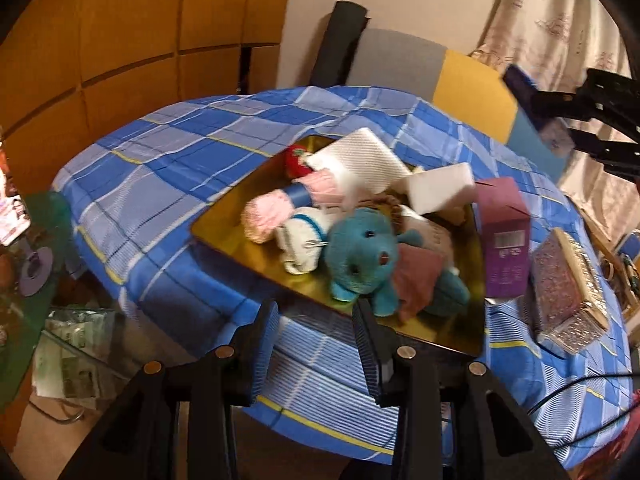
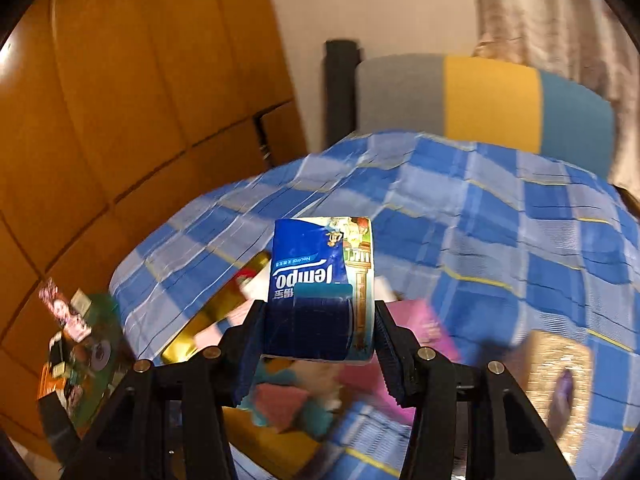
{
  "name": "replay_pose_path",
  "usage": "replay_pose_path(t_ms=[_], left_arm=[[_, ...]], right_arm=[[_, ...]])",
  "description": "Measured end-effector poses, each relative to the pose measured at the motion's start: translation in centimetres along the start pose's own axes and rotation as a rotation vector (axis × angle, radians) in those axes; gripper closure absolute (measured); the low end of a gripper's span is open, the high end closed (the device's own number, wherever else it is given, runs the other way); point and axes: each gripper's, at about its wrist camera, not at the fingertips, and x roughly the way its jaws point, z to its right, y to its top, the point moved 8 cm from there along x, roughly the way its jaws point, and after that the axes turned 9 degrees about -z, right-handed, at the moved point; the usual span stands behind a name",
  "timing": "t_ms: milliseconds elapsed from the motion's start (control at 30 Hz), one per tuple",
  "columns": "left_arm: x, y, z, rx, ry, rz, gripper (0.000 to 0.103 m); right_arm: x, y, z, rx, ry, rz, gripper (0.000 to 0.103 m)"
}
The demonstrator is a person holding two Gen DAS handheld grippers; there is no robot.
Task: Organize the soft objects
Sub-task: 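Carry the tissue pack into the gold tray and open the right tool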
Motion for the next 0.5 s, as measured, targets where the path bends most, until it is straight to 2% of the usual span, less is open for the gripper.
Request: replay_pose_path(t_ms=[267,433,500], left_arm=[[0.3,0.1,-1.3,-0.025,0.052,-0.011,0.065],[0.4,0.2,-1.5,-0.030,0.067,-0.018,0.064],[0.4,0.2,-1.5,-0.029,0.074,-0.018,0.064]], right_arm=[[8.3,-1.8,-4.9,-0.048,0.021,-0.149,0.051],[12.1,-2.7,-5.5,-0.041,-0.016,-0.209,0.049],[13.3,-3.0,-5.0,-0.033,-0.040,-0.229,0.044]])
